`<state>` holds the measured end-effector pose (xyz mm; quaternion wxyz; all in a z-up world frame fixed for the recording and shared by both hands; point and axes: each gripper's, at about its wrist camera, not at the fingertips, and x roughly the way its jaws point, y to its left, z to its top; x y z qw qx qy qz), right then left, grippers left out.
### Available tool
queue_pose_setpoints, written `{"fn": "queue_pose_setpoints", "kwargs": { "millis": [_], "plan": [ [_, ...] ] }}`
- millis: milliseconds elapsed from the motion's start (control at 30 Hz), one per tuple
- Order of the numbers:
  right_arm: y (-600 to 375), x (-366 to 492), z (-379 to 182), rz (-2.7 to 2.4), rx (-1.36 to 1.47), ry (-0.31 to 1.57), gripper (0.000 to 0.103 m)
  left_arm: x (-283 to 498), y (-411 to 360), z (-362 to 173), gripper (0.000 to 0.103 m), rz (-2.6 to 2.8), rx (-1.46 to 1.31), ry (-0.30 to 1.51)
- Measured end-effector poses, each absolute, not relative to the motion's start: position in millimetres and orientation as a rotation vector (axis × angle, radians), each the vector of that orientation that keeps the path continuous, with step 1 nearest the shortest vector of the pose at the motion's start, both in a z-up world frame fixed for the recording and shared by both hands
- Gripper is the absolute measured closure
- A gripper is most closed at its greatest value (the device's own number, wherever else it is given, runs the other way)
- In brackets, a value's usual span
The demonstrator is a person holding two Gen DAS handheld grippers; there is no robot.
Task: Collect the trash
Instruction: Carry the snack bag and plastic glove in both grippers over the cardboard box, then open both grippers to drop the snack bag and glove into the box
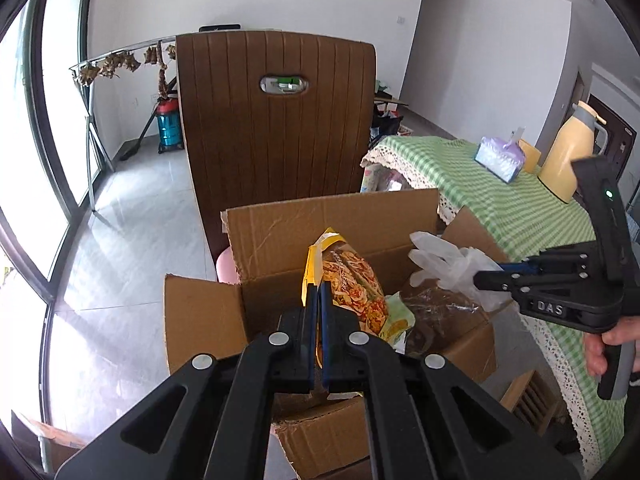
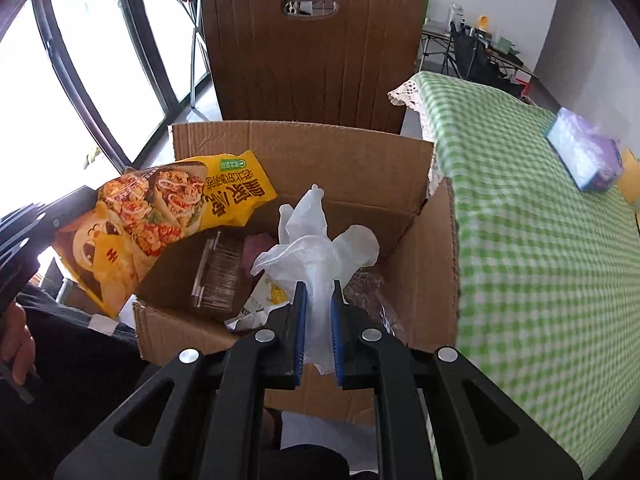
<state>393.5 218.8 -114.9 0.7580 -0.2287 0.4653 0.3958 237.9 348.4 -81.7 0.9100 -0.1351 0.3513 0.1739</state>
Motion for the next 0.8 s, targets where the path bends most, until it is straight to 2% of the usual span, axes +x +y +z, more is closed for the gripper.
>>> {"fn": "queue_pose_setpoints", "kwargs": {
  "millis": [267,300,333,367,400,433,467,533,600,667,800],
  "plan": [
    [264,408,-159,0.863,-0.534,1.075,0.090,275,358,-139,0.103,0.349,-0.247,0.851],
    [265,407,-163,0.859,-0.532,1.072,0.081,282,360,-149,0.100,0.359,-0.240,0.877],
    [266,407,-166,0.855,-0.530,1.076,0.065,287,362,-156,0.095,0.382,-0.230,0.901],
    [267,407,-169,0.854,-0.530,1.086,0.057,291,363,-165,0.093,0.401,-0.221,0.926],
    [269,408,-171,0.844,-0.532,1.086,0.044,296,366,-174,0.091,0.403,-0.221,0.951],
    [268,408,-171,0.838,-0.533,1.079,0.040,298,369,-180,0.076,0.403,-0.235,0.962],
    [267,407,-170,0.843,-0.534,1.078,0.040,298,372,-182,0.064,0.409,-0.251,0.963],
    [263,408,-165,0.837,-0.533,1.068,0.040,295,374,-178,0.056,0.402,-0.282,0.939],
    [259,411,-158,0.837,-0.528,1.056,0.039,290,373,-168,0.055,0.394,-0.284,0.909],
    [257,413,-150,0.822,-0.527,1.043,0.039,289,372,-157,0.050,0.401,-0.281,0.890],
    [249,413,-133,0.805,-0.521,1.014,0.039,281,366,-132,0.049,0.402,-0.284,0.835]
  ]
}}
